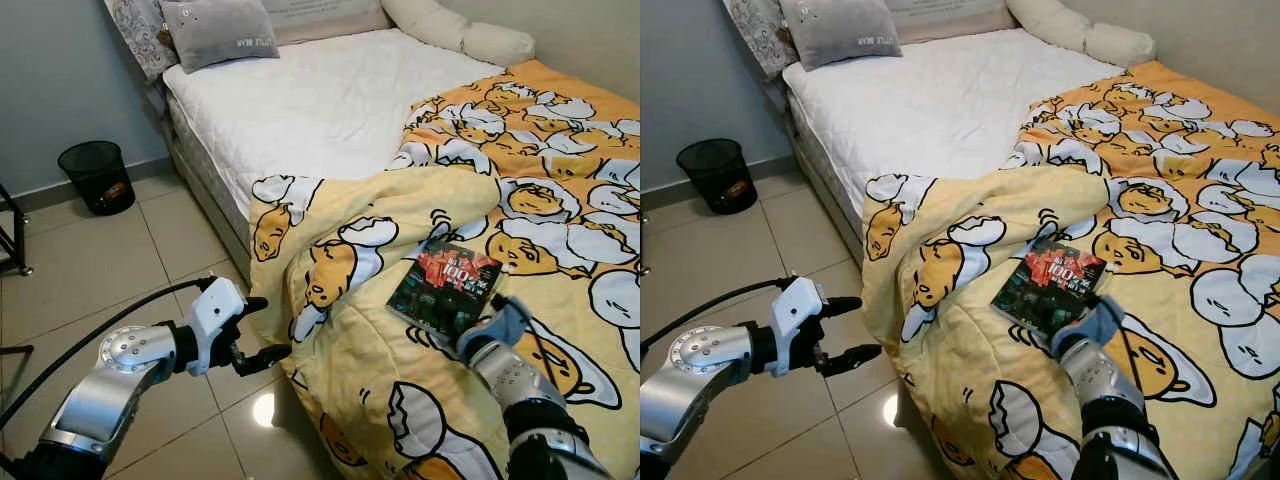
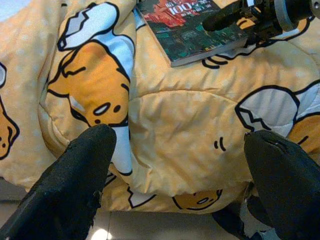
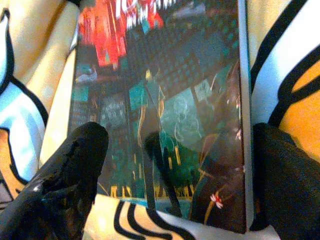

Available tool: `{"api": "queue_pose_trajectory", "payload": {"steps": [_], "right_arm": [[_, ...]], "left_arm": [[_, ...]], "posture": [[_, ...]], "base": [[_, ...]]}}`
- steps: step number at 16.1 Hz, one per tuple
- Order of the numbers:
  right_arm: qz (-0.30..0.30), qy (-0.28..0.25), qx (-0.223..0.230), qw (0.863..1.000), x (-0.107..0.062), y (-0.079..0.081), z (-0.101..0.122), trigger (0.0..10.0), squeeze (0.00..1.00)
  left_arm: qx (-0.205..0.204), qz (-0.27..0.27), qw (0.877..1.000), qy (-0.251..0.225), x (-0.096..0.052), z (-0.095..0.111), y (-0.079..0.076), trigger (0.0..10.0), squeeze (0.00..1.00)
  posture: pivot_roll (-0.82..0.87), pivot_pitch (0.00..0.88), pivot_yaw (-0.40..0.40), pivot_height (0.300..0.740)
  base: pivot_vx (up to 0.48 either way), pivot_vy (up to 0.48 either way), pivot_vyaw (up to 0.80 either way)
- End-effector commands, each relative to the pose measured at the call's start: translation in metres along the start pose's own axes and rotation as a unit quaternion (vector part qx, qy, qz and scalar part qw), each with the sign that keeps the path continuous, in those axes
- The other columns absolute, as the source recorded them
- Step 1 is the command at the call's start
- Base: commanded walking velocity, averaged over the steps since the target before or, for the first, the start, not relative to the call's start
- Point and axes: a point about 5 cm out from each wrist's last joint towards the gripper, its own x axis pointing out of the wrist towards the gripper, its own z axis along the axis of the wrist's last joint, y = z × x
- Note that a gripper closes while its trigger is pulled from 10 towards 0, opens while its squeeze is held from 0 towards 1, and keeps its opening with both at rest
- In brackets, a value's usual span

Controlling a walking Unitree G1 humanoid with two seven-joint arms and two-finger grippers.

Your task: Clean up the room

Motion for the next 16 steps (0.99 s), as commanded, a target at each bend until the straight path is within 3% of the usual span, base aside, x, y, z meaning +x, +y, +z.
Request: {"api": "queue_pose_trajectory", "payload": {"steps": [1,3,6,7,9,16], "right_arm": [[0.006,0.051,0.033,0.998,0.003,0.001,-0.023,10.0,0.00],[-0.007,0.071,0.038,0.997,0.004,-0.001,-0.035,10.0,0.00],[0.025,0.055,0.116,0.991,0.008,0.016,-0.032,10.0,0.00],[0.052,0.034,0.155,0.986,0.010,0.028,-0.024,4.0,0.00],[0.078,0.006,0.187,0.979,0.011,0.037,-0.012,0.0,0.00],[0.094,-0.015,0.214,0.972,0.012,0.041,-0.003,0.0,0.00]], "left_arm": [[0.001,-0.008,1.000,0.005,-0.001,0.001,0.001,10.0,0.39],[-0.001,-0.017,1.000,0.005,0.000,0.002,0.000,10.0,0.38],[0.001,-0.022,1.000,0.005,-0.001,0.003,-0.001,10.0,0.38],[-0.001,-0.021,1.000,0.003,-0.003,0.004,0.000,10.0,0.39],[-0.004,-0.019,1.000,0.001,-0.003,0.004,0.000,10.0,0.38],[-0.006,-0.019,1.000,-0.004,0.001,0.005,0.000,10.0,0.38]], "posture": [[0.02,0.000,0.009,0.740],[0.03,0.000,0.011,0.740],[0.04,0.000,0.003,0.740],[0.04,0.000,0.003,0.740],[0.04,0.000,0.003,0.740],[0.04,0.000,0.000,0.740]], "base": [[0.000,0.000,0.00],[0.000,0.000,0.00],[0.000,0.000,0.00],[0.000,0.000,0.00],[0.000,0.000,0.00],[0.000,0.000,0.00]]}}
